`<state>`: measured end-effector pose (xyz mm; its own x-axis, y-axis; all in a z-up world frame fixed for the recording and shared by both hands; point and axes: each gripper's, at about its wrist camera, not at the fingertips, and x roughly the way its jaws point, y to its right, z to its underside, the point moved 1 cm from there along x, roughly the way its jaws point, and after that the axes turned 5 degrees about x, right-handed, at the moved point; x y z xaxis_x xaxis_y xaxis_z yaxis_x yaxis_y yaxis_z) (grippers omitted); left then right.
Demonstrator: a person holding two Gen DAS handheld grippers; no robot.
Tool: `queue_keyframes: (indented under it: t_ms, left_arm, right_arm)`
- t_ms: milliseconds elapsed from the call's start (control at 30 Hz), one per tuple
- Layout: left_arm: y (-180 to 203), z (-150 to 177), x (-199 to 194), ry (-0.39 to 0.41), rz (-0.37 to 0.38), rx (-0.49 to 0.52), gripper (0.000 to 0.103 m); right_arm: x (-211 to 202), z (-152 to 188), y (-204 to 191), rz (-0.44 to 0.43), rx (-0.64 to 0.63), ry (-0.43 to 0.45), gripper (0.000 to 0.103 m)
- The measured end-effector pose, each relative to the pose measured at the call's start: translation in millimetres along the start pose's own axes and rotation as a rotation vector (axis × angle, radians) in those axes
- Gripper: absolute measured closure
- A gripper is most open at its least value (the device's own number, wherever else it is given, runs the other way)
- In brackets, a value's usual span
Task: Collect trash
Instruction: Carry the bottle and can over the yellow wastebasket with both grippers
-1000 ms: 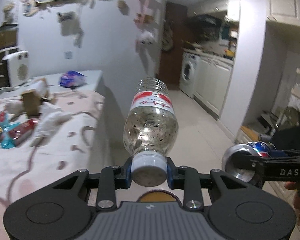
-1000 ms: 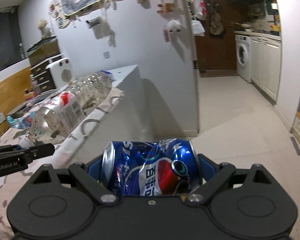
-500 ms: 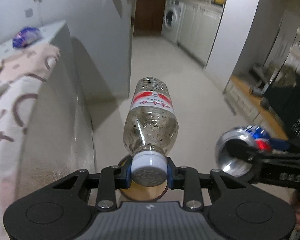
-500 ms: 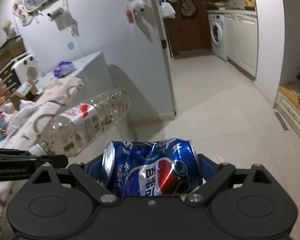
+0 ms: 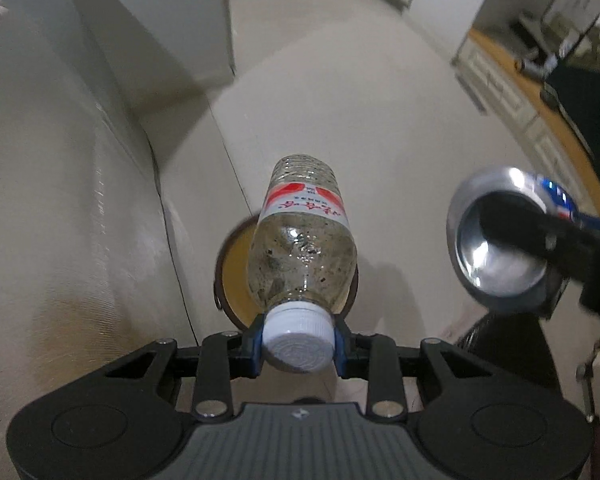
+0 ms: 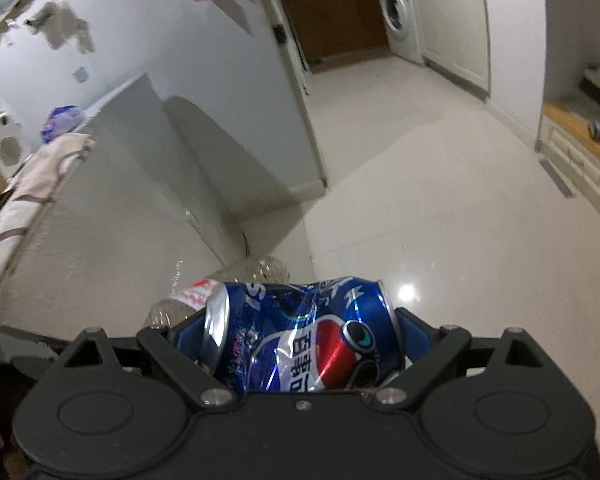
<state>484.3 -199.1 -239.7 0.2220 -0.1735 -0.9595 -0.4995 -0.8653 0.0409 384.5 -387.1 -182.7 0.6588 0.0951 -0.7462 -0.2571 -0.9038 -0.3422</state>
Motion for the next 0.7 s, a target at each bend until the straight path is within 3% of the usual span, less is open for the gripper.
queue_keyframes:
  t_ms: [167,300,433,567,633,700]
  left_arm:
    - [-0.3,-12.4,48.1,-0.117,0.038,0.04,0.07]
    - [0.3,-15.1,83.0,-0.194,0.013,0.069,0.07]
    - [-1.6,-15.7,101.2,-0.219,-0.021,0.087,0.07]
    - [-5.7,-18.8,104.9,-0.217,-0.033,0.026,0.069]
    - [-8.0,-22.7,102.6,-0.19,-0.062,0.008,0.059]
    - [-10.3,-24.8,101.1,-0.166,-0.092,-0.004,0.025]
  right_arm:
    - [41.4,-1.8,12.1,0.025,0.072,-0.046,0.009]
    - [74.3,-0.9,14.6,0.021,0.119,-0.083,0.009]
    - [110.9,4.1,13.0,0.024,0.159,-0.13,0.009]
    - [143.2,8.9,14.1,0.029,0.213,-0.166,0.009]
    - [155.8,11.3,13.4,0.03,0.241,-0.179,0.009]
    - [166.7,14.4,14.0,0.031,0.265,-0.186,0.009]
